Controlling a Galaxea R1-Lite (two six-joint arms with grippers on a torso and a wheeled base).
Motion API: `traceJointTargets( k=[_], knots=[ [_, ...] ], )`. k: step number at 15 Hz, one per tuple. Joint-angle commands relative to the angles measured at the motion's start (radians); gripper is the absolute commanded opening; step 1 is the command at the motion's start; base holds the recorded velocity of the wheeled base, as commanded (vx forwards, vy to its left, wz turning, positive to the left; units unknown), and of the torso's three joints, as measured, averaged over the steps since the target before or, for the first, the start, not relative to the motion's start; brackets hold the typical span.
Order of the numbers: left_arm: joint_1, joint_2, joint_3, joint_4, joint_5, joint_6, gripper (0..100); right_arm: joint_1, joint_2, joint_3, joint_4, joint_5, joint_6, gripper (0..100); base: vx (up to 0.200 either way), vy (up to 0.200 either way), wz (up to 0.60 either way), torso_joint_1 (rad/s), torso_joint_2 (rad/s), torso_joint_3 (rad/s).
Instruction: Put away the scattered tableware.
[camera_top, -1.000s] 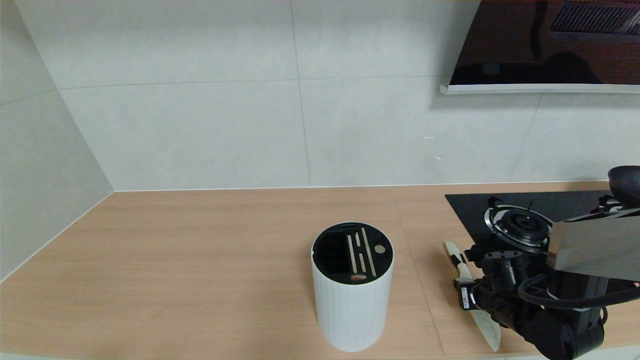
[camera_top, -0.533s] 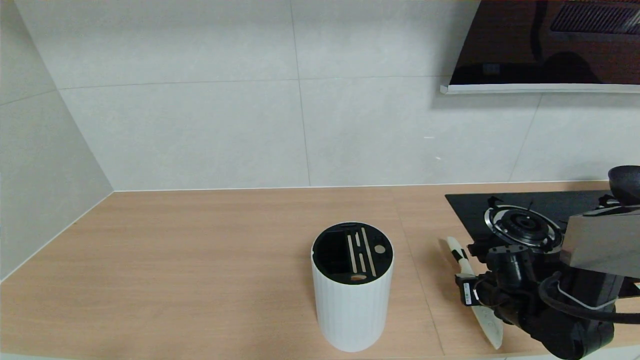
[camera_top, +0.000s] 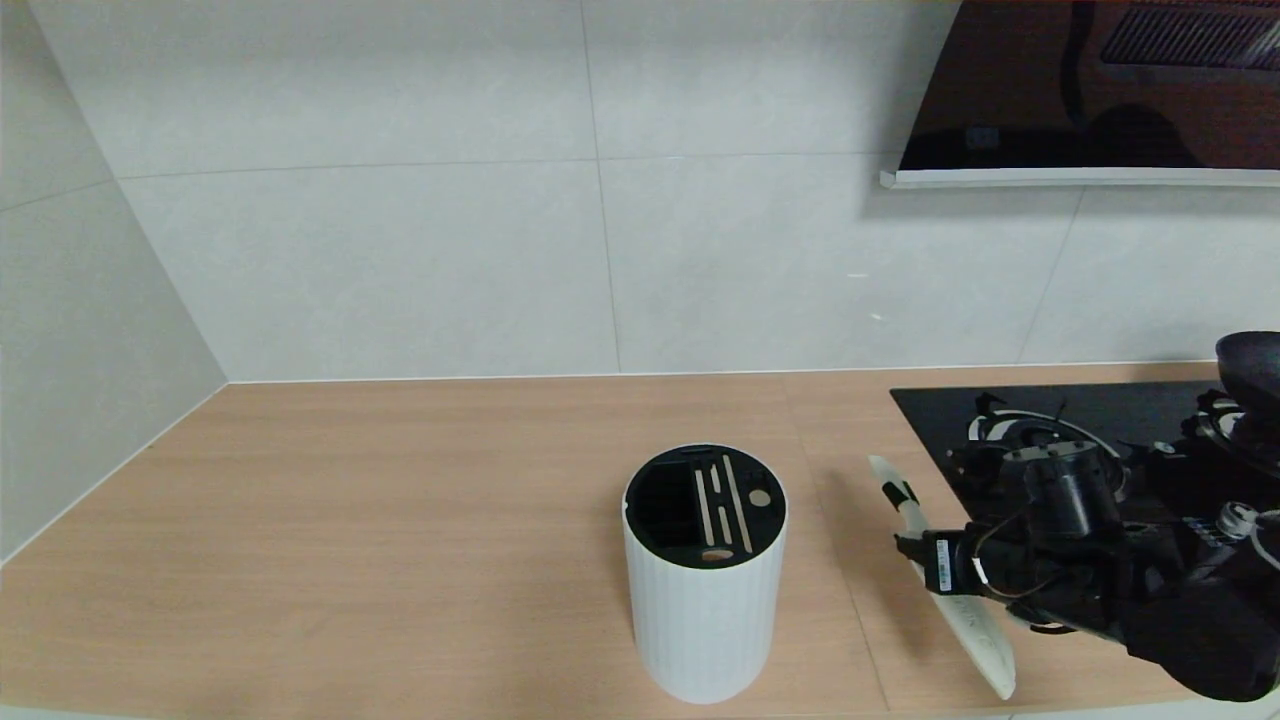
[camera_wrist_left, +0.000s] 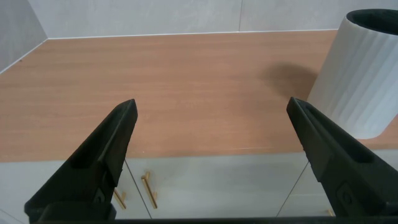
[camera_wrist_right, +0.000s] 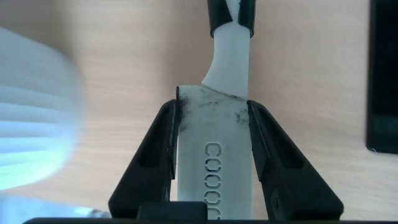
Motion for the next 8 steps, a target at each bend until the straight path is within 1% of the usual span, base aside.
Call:
traceJointTargets(
  k=[1, 4, 5, 8],
  knots=[
    [0.000, 0.000, 0.000, 0.000, 0.000, 0.001, 100, 0.001, -0.052, 0.005, -0.004, 0.005, 0.002, 0, 0.000, 0.000, 0.00, 0.000, 0.00, 0.000],
    [0.000, 0.000, 0.000, 0.000, 0.000, 0.002, 100, 0.002, -0.054, 0.021, -0.032, 0.006, -0.006, 0, 0.000, 0.000, 0.00, 0.000, 0.00, 0.000],
    [0.000, 0.000, 0.000, 0.000, 0.000, 0.001, 100, 0.010, -0.092, 0.019, -0.035, 0.015, 0.000, 0, 0.000, 0.000, 0.00, 0.000, 0.00, 0.000],
    [0.000, 0.000, 0.000, 0.000, 0.002, 0.001, 100, 0.033, -0.220, 0.011, 0.014, 0.112, 0.040, 0, 0.000, 0.000, 0.00, 0.000, 0.00, 0.000]
  ],
)
